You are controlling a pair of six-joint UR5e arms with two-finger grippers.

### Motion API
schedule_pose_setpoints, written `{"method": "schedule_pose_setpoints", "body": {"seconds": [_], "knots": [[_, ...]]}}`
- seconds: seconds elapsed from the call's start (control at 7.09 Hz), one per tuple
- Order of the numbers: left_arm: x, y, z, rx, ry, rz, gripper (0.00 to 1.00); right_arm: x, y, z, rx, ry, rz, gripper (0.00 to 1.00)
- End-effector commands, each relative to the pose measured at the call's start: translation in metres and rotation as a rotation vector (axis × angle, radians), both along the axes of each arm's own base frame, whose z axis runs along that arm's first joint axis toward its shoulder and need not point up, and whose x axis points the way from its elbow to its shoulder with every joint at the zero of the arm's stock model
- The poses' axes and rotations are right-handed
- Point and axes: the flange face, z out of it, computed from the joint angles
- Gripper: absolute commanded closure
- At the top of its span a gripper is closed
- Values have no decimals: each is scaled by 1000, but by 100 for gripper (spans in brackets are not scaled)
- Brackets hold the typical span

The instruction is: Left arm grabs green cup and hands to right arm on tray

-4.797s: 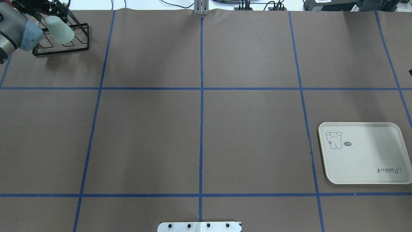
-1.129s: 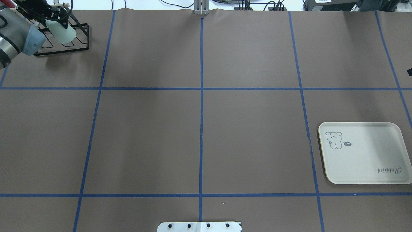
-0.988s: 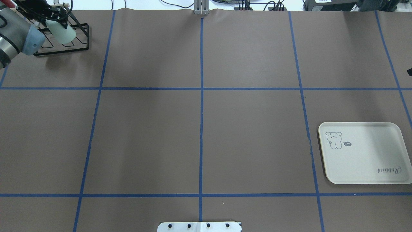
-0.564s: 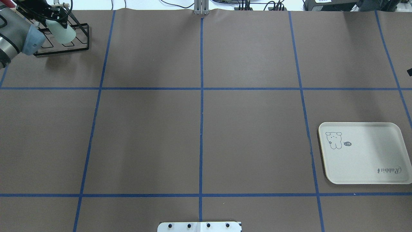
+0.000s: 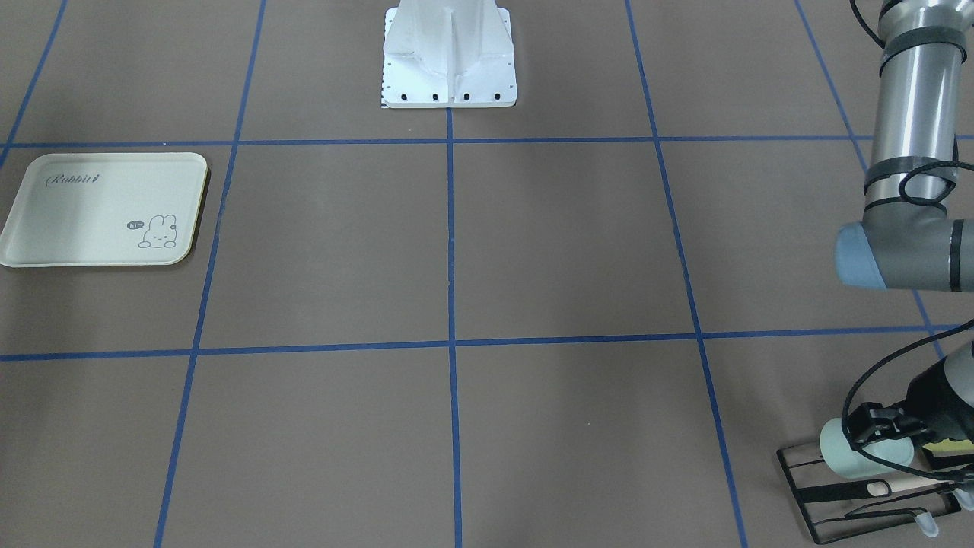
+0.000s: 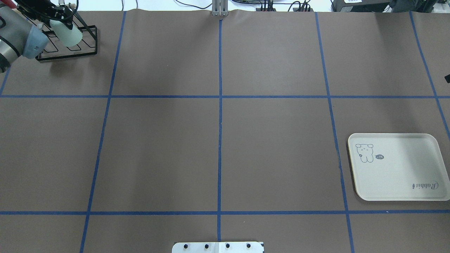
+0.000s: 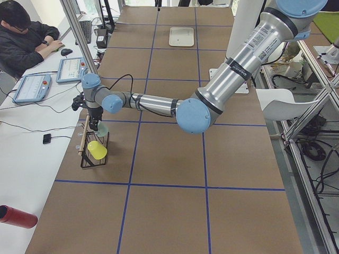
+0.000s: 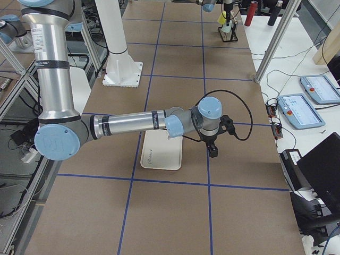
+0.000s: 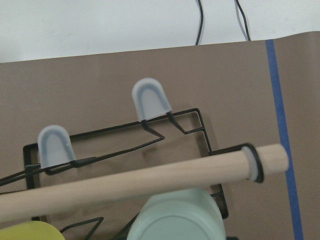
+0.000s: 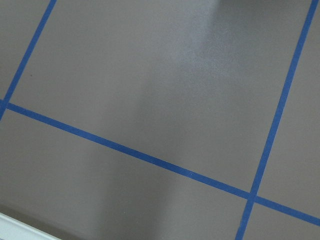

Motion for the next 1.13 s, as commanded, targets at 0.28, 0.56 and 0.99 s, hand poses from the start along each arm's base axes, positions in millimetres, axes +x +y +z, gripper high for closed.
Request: {"method": "schedule_pose_setpoints", "body": {"seconds": [0.28, 0.56, 0.99], "knots": [[-15, 1, -20, 27, 25, -11, 91, 0, 0, 0, 0, 1, 0, 0], [-40, 5, -25, 14, 95, -3, 91, 0, 0, 0, 0, 1, 0, 0], [-85, 23, -43, 28, 152, -26, 90, 0, 0, 0, 0, 1, 0, 0]]}}
